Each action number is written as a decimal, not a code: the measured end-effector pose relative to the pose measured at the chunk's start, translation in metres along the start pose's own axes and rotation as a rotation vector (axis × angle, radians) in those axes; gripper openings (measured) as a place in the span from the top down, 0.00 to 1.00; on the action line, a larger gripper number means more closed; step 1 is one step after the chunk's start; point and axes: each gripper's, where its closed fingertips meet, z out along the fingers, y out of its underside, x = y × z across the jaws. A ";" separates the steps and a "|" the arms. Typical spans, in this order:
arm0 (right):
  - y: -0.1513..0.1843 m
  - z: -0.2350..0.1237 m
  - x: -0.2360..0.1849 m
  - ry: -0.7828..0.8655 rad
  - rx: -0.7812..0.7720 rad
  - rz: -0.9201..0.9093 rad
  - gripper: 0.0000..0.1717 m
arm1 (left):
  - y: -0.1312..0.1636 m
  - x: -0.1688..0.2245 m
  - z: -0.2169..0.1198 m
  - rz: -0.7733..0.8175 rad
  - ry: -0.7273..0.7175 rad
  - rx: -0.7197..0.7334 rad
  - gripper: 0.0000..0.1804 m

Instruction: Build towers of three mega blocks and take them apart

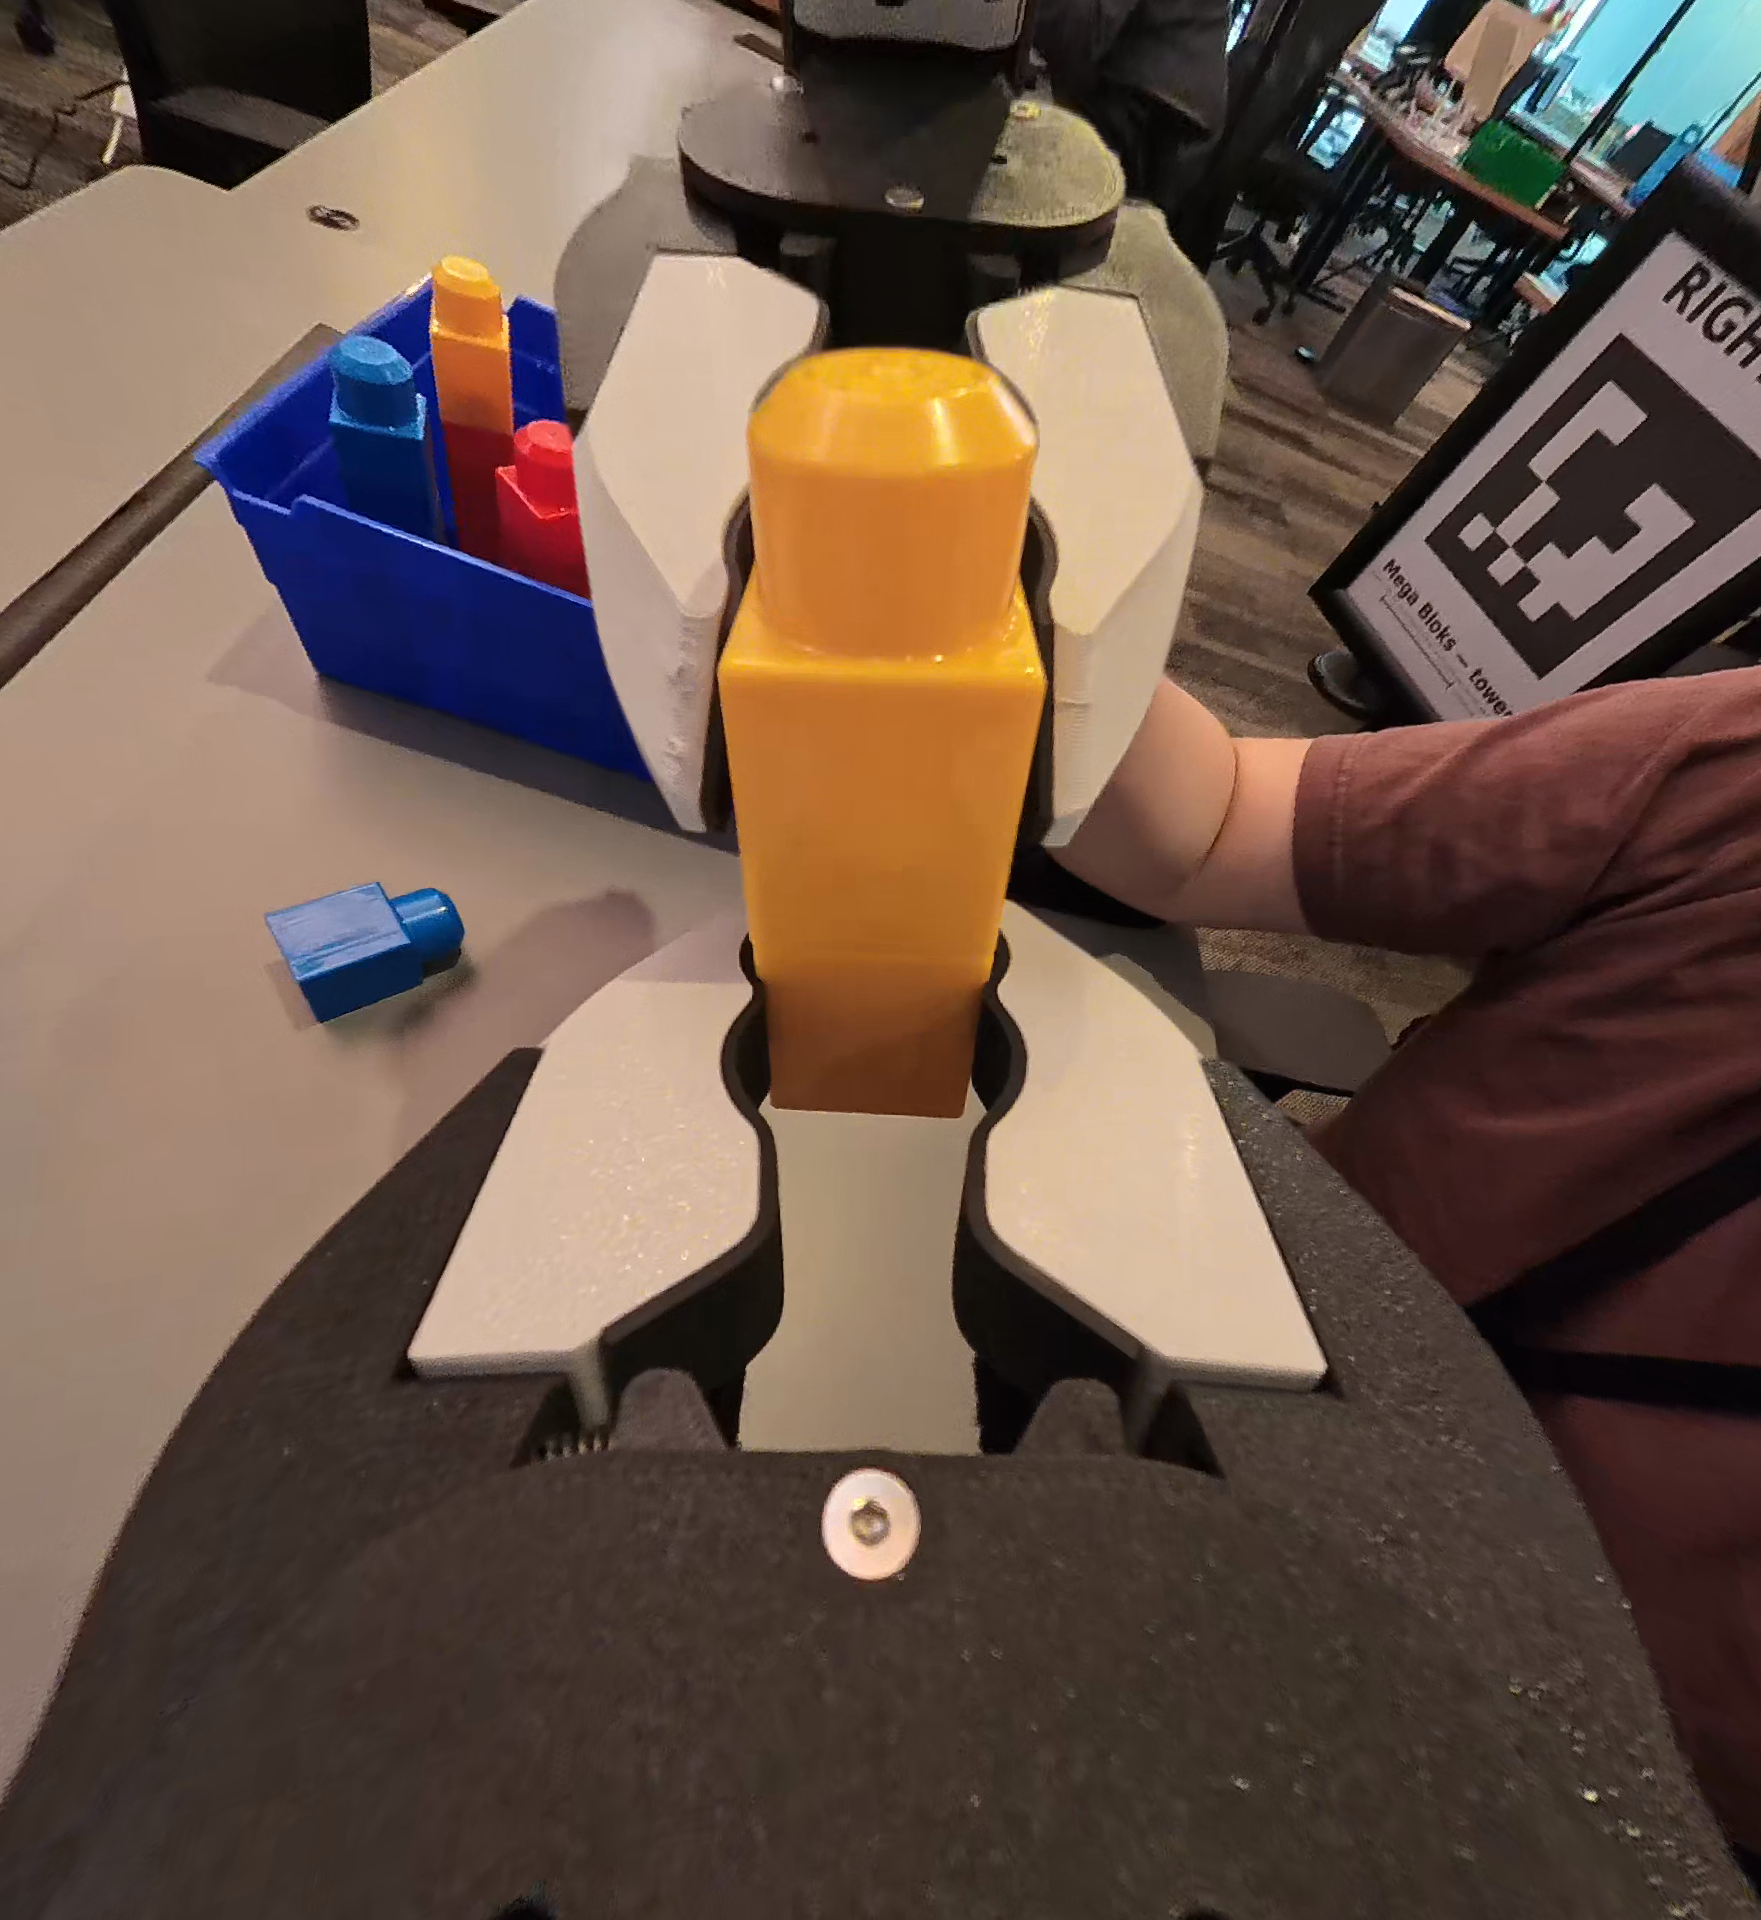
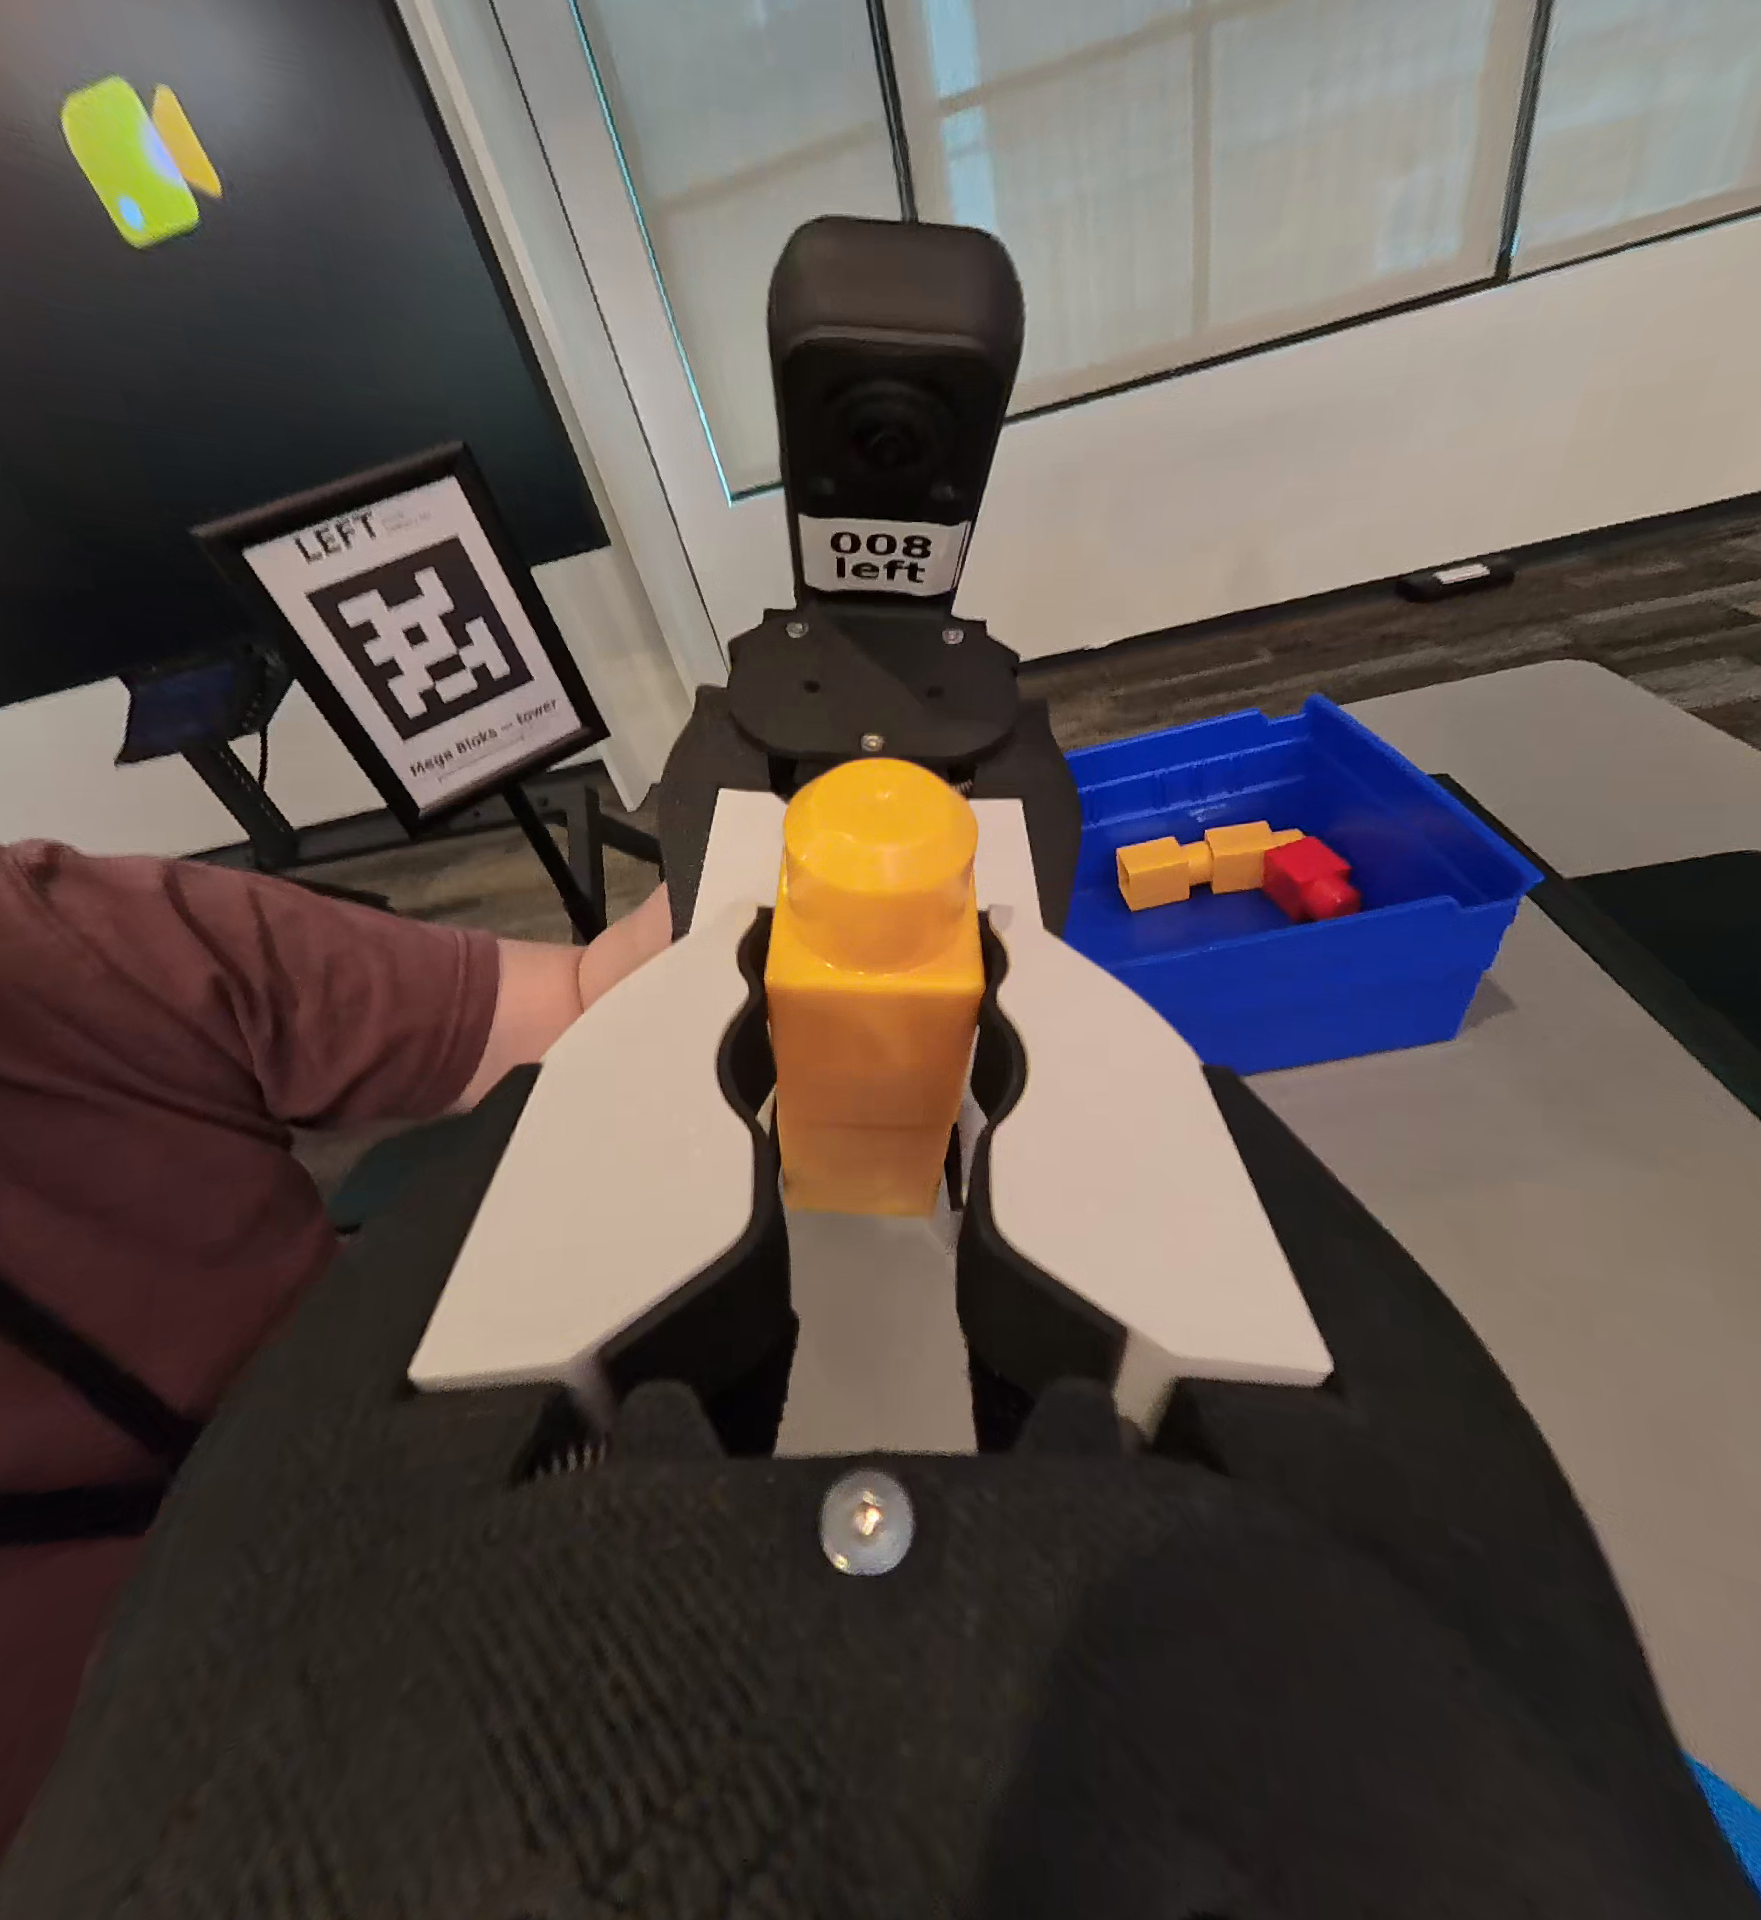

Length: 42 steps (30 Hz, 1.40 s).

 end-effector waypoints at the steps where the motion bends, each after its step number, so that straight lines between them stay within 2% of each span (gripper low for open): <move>1: -0.001 0.001 0.001 0.002 0.013 0.010 0.79 | 0.000 -0.001 -0.001 -0.002 -0.001 0.001 0.80; 6: 0.002 0.005 0.002 -0.003 0.011 0.017 0.79 | 0.005 -0.003 -0.004 0.000 -0.013 -0.032 0.80; 11: -0.008 0.003 0.005 0.042 0.069 -0.024 0.78 | 0.000 -0.002 -0.008 0.017 0.002 0.009 0.80; 13: -0.019 -0.012 0.020 0.167 0.119 -0.040 0.62 | -0.004 -0.007 -0.017 0.022 -0.038 0.035 0.80; 14: -0.017 -0.022 0.032 0.247 0.097 -0.025 0.64 | -0.006 -0.013 -0.025 0.024 -0.085 0.049 0.80; 16: 0.008 -0.042 0.066 0.457 -0.054 0.046 0.64 | -0.010 -0.036 -0.047 0.021 -0.242 0.085 0.80; 17: 0.026 -0.051 0.080 0.533 -0.140 0.088 0.67 | -0.010 -0.040 -0.056 0.018 -0.259 0.094 0.80; 20: 0.073 -0.065 0.108 0.594 -0.313 0.249 0.65 | -0.017 -0.041 -0.082 -0.025 -0.263 0.174 0.80; 22: 0.093 -0.069 0.123 0.611 -0.362 0.288 0.66 | -0.025 -0.037 -0.093 -0.021 -0.238 0.239 0.80; 25: 0.102 -0.063 0.131 0.589 -0.367 0.288 0.66 | -0.025 -0.037 -0.099 -0.008 -0.243 0.240 0.80; 27: 0.086 -0.051 0.121 0.522 -0.305 0.226 0.67 | -0.024 -0.038 -0.098 0.003 -0.245 0.233 0.80; 31: -0.010 -0.023 0.045 0.192 0.189 0.050 0.68 | -0.021 -0.034 -0.080 0.004 -0.193 0.196 0.80; 33: -0.031 -0.025 0.027 0.141 0.313 0.033 0.68 | -0.020 -0.031 -0.067 0.019 -0.171 0.177 0.80; 35: -0.031 -0.022 0.026 0.148 0.323 0.022 0.65 | -0.019 -0.023 -0.053 0.028 -0.117 0.158 0.80; 37: -0.025 -0.014 0.018 0.066 0.285 0.040 0.63 | -0.016 -0.015 -0.040 0.037 -0.072 0.135 0.80; 38: -0.021 -0.011 0.011 0.005 0.260 0.046 0.67 | -0.015 -0.012 -0.035 0.042 -0.058 0.124 0.80; 39: -0.020 -0.011 0.008 -0.020 0.250 0.039 0.78 | -0.014 -0.007 -0.031 0.047 -0.028 0.116 0.80; 42: -0.017 -0.012 0.017 0.077 0.209 0.020 0.79 | -0.008 -0.019 -0.021 0.032 -0.102 0.076 0.80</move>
